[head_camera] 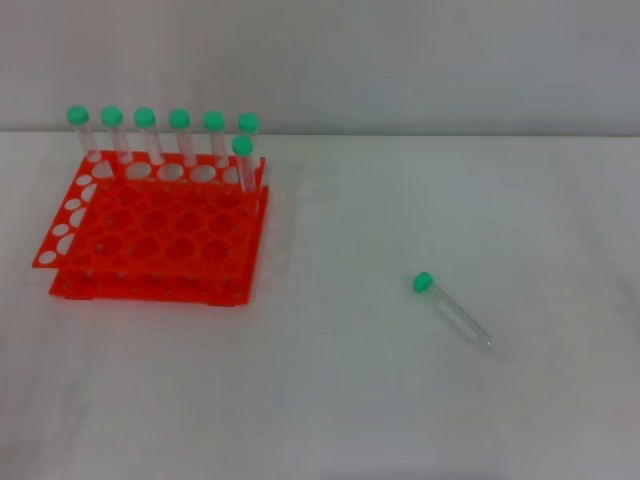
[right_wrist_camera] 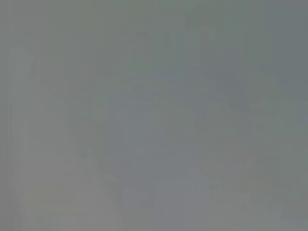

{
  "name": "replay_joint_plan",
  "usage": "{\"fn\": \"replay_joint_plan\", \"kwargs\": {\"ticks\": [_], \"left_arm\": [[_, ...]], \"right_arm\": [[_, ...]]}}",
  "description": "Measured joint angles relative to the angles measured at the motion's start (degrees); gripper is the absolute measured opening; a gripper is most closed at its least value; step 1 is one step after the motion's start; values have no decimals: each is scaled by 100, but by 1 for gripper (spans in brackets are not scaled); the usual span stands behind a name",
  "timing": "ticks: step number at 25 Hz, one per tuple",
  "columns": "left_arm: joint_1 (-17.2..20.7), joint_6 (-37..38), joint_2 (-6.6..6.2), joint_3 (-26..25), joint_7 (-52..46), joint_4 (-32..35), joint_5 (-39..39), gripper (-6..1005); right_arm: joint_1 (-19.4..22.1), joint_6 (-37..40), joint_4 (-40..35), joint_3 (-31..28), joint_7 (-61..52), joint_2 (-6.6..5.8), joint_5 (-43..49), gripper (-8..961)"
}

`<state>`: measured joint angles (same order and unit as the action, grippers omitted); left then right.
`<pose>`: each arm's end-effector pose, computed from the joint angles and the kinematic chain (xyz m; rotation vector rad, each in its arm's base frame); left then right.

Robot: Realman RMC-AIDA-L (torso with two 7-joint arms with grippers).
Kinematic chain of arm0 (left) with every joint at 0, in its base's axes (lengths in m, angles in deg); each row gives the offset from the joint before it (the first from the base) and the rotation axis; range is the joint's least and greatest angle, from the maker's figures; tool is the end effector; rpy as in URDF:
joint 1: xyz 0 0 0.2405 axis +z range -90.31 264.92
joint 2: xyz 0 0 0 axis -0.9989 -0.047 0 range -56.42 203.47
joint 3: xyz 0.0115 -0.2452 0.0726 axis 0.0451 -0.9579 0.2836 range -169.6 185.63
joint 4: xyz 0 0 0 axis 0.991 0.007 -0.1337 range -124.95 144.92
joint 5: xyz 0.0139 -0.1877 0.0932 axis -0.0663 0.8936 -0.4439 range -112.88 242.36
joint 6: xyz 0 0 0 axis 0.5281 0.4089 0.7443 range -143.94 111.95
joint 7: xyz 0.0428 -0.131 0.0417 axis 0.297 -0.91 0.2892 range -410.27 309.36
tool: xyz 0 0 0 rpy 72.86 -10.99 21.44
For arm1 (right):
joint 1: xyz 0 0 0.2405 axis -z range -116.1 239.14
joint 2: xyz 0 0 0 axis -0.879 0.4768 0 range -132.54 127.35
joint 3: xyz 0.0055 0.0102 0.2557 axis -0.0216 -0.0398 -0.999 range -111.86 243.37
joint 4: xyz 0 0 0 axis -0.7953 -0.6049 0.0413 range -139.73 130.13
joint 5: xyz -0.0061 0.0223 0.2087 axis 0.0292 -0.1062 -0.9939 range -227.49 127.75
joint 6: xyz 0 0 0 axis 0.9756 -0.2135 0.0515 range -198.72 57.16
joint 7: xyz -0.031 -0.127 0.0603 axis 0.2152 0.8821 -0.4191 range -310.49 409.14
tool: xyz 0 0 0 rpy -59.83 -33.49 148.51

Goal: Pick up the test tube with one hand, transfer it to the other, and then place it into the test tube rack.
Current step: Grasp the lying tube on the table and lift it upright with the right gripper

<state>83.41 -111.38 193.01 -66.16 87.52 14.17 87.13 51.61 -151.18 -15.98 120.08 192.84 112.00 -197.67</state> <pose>-0.4022 0.1559 0.0311 -1.2805 -0.8621 -1.0139 0.3975 0.2489 0.0788 -1.4433 0.6284 0.8800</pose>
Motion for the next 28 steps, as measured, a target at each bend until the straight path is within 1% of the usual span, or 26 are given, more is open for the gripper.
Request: {"fn": "replay_joint_plan", "kwargs": {"ticks": [4, 9, 11, 12, 14, 16, 18, 19, 20, 21, 22, 23, 25, 26, 27, 28], "left_arm": [[13, -41, 7, 0, 3, 0, -123, 879], [61, -46, 14, 0, 4, -14, -177, 879], [88, -48, 15, -1, 2, -19, -191, 878], [88, -46, 17, 0, 2, -20, -203, 878], [85, -13, 22, 0, 1, -29, -225, 878], [84, 10, 28, -1, 0, -40, -243, 877], [89, 15, 38, -7, -3, -51, -251, 877], [91, 17, 47, -18, -21, -58, -251, 877], [92, 21, 53, -29, -48, -63, -241, 877], [93, 24, 56, -33, -72, -66, -235, 877], [83, 28, 56, -31, -105, -74, -232, 876], [67, 33, 56, -20, -131, -82, -241, 876], [39, 55, 51, -3, -142, -87, -291, 876], [31, 73, 46, -2, -143, -87, -314, 876], [32, 77, 45, -1, -143, -85, -323, 876], [31, 77, 42, -1, -144, -86, -327, 875]], "right_arm": [[99, -238, -77, 40, -267, -48, 121, 822], [268, -258, -332, 58, -413, -46, 231, 820], [283, -234, -507, 60, -619, -56, 461, 820], [286, -193, -727, 61, -783, -87, 741, 819], [285, 4, -1377, 62, -1384, -160, 1560, 818], [245, 376, -2428, 61, -2604, -244, 2736, 816], [175, 598, -3267, 59, -3650, -273, 3625, 812], [110, 684, -3859, 56, -4336, -259, 4257, 811], [50, 698, -4381, 61, -4853, -206, 4785, 809], [-14, 693, -4842, 59, -5247, -143, 5284, 807], [-104, 678, -5399, 95, -5756, -56, 5867, 806], [-186, 680, -5861, 232, -6266, 0, 6396, 805], [-371, 749, -6601, 630, -7450, 31, 7361, 804], [-469, 763, -6882, 825, -7970, 27, 7738, 803], [-637, 748, -7268, 1097, -8778, 26, 8352, 802], [-780, 688, -7522, 1290, -9310, 32, 8815, 801]]}}
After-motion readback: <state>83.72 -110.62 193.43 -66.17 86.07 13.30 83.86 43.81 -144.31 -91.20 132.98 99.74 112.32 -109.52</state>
